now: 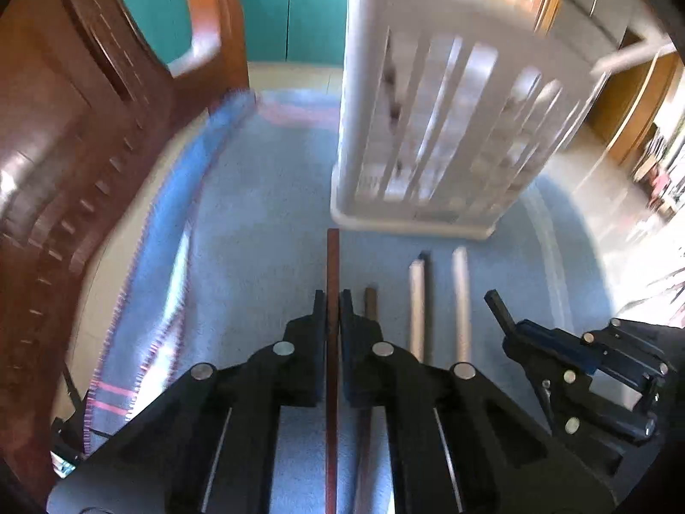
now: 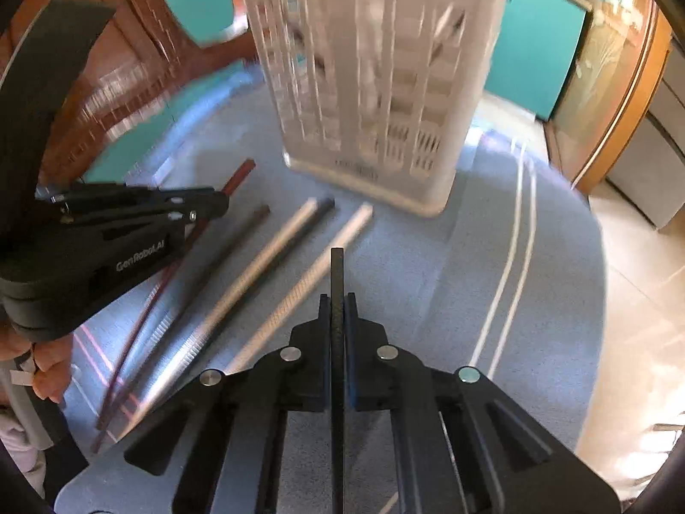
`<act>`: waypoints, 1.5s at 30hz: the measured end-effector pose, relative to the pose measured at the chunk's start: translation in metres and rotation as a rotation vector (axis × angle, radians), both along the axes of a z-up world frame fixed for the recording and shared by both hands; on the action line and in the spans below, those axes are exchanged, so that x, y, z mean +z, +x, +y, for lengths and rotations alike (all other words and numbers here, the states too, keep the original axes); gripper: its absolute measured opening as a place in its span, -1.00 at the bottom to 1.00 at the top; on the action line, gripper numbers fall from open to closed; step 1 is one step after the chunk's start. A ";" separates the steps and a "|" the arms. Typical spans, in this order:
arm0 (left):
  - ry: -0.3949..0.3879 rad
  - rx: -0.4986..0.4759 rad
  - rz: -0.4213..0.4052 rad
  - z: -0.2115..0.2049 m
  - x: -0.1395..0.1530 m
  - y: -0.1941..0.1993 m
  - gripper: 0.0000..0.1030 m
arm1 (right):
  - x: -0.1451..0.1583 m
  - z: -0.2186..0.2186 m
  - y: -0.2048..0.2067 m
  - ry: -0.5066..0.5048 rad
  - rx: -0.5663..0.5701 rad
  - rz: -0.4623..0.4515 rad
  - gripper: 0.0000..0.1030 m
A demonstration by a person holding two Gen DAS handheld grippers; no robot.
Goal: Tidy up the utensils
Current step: 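Lift both chopsticks and lower them upright into the white holder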
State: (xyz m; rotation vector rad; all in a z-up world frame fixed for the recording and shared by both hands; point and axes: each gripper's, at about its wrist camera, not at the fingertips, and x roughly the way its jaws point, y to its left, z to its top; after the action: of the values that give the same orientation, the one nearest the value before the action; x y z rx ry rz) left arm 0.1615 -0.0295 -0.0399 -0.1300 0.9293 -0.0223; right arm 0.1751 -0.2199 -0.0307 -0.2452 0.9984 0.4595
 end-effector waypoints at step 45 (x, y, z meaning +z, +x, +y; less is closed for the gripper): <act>-0.189 0.171 -0.634 0.032 0.135 -0.006 -0.83 | 0.187 -0.063 0.027 0.455 -0.259 -0.610 -0.87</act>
State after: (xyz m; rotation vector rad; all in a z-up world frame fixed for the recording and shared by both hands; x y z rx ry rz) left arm 0.1550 0.0026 0.0954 -0.3544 0.2793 0.0071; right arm 0.2024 -0.2829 0.1566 0.1517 0.3044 0.3318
